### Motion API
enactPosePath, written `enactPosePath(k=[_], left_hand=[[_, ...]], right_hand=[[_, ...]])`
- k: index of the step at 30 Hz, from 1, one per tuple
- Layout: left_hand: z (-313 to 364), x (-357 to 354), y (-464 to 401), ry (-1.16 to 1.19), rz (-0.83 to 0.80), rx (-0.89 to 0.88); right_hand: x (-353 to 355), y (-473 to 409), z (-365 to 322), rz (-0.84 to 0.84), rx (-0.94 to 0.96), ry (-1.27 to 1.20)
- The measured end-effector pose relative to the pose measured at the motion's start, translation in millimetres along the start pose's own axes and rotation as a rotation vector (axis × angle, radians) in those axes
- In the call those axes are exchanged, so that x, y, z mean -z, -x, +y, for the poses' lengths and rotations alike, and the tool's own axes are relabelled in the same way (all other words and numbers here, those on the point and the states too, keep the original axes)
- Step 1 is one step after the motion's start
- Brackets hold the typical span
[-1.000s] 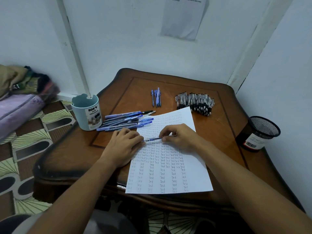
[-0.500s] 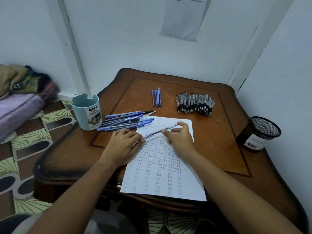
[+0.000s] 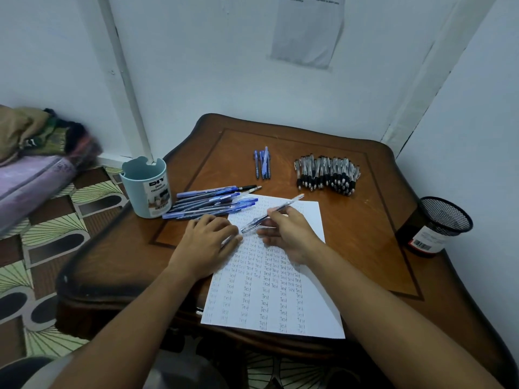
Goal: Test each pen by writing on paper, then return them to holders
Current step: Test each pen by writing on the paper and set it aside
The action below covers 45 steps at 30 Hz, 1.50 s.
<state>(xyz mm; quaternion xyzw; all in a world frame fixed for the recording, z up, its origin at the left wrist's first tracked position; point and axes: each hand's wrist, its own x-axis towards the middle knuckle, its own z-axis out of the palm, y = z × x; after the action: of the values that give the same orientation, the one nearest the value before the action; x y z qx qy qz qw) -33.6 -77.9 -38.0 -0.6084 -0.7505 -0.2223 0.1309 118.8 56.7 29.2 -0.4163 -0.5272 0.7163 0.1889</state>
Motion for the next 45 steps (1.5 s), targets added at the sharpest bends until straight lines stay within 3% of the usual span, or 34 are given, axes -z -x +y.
enactPosePath(k=[6, 11, 17, 23, 28, 42, 45], left_hand=[[-3, -3, -1, 0.047, 0.045, 0.004], [-4, -5, 0, 0.066, 0.077, 0.032], [-5, -5, -1, 0.082, 0.050, 0.055], [-5, -6, -1, 0.089, 0.064, 0.042], [-3, -4, -1, 0.089, 0.067, 0.031], [-2, -1, 0, 0.099, 0.026, 0.063], [-2, -1, -1, 0.098, 0.040, 0.063]], right_hand=[[14, -8, -22, 0.005, -0.021, -0.143], [22, -30, -43, 0.058, -0.031, -0.089], [22, -80, -79, 0.063, 0.015, 0.152], [8, -139, -79, 0.289, 0.076, 0.401], [1, -163, -71, 0.433, 0.165, 0.800], [-9, -176, -68, 0.378, 0.234, 0.952], [-15, -166, -71, 0.403, 0.345, 1.097]])
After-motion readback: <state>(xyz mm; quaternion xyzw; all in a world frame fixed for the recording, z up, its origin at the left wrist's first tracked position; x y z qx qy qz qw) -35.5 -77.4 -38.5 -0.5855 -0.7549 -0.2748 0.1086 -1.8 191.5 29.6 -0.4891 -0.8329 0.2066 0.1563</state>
